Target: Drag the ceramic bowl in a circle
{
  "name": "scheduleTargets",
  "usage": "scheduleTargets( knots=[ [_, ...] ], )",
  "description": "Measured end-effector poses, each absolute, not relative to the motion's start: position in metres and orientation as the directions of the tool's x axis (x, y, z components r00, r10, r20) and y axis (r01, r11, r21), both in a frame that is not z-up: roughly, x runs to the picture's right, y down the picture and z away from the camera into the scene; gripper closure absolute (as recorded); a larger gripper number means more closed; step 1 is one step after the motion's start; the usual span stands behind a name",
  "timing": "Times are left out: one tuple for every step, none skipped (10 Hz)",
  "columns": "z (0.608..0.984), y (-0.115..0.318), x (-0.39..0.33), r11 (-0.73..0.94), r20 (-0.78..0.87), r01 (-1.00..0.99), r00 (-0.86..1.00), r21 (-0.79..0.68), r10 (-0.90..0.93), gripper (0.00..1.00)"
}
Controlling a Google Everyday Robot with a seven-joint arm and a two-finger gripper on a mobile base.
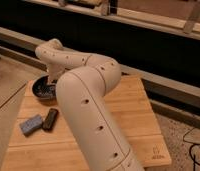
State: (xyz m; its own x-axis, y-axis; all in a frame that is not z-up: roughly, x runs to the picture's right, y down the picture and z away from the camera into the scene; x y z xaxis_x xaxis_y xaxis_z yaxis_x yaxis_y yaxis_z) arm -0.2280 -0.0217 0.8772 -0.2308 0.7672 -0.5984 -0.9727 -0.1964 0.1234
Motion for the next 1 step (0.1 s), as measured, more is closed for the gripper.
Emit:
scheduleTargets(
  knots=[
    [0.8772, -0.0217, -0.2281, -0.196, -0.598, -0.973, -0.231, 0.123, 0.767, 0.2]
  ],
)
